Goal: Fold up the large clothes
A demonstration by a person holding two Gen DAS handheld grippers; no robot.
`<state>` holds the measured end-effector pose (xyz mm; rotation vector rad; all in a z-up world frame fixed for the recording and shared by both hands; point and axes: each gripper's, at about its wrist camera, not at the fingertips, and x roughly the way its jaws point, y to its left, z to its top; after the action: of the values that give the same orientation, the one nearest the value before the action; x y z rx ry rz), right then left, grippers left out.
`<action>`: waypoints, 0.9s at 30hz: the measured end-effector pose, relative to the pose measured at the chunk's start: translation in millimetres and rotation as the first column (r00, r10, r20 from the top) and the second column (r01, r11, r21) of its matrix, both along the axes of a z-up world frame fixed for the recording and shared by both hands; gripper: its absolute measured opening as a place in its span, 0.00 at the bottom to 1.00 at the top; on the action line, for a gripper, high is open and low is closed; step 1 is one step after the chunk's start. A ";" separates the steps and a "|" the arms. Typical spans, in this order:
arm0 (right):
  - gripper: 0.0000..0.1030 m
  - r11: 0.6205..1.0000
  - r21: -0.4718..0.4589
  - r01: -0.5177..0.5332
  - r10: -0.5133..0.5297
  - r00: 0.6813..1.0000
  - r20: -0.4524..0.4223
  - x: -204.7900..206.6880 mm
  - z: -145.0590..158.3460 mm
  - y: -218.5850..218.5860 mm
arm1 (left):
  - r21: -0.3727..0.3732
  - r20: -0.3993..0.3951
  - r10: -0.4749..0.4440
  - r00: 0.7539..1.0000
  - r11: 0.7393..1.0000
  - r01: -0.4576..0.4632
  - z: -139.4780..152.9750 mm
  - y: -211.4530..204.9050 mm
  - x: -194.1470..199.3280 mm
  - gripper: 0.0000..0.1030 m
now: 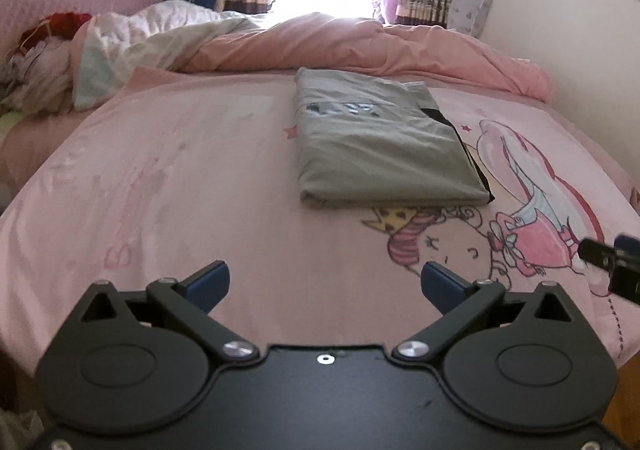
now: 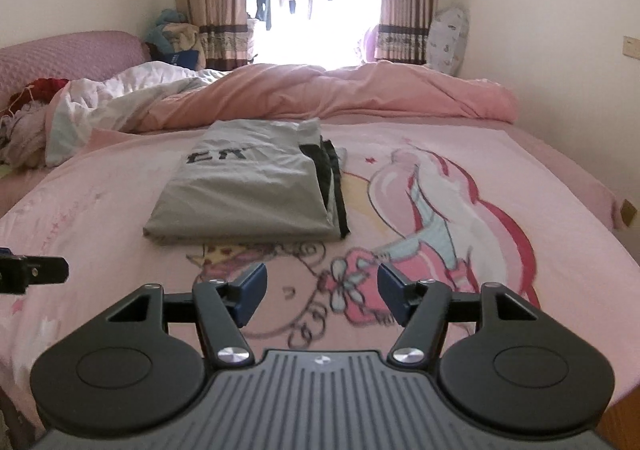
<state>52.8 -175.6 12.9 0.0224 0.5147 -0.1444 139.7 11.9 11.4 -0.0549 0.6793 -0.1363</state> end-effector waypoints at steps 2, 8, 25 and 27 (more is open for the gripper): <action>0.72 1.000 0.010 0.008 -0.008 1.000 -0.019 -5.7 -4.3 0.4 | -0.006 -0.012 0.014 1.000 1.000 -0.014 -2.0 1.5 -5.7 1.00; 0.72 0.999 0.043 0.013 -0.010 0.997 -0.072 -8.5 -15.8 2.0 | -0.011 -0.071 0.013 0.997 1.000 -0.014 -11.1 0.4 -6.7 1.00; 0.72 0.998 0.057 0.032 -0.027 0.996 -0.083 -6.9 -19.9 -3.8 | 0.017 -0.090 0.009 0.996 1.000 -0.008 -12.9 -5.9 1.6 1.00; 0.72 0.998 0.056 0.033 -0.029 0.996 -0.083 -6.7 -20.0 -4.7 | 0.013 -0.092 0.006 0.996 1.000 -0.005 -12.9 -5.4 2.2 1.00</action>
<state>46.1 -180.3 -7.1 0.0810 0.6003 -0.1615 141.9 6.5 -1.5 -0.0514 0.7716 -0.1246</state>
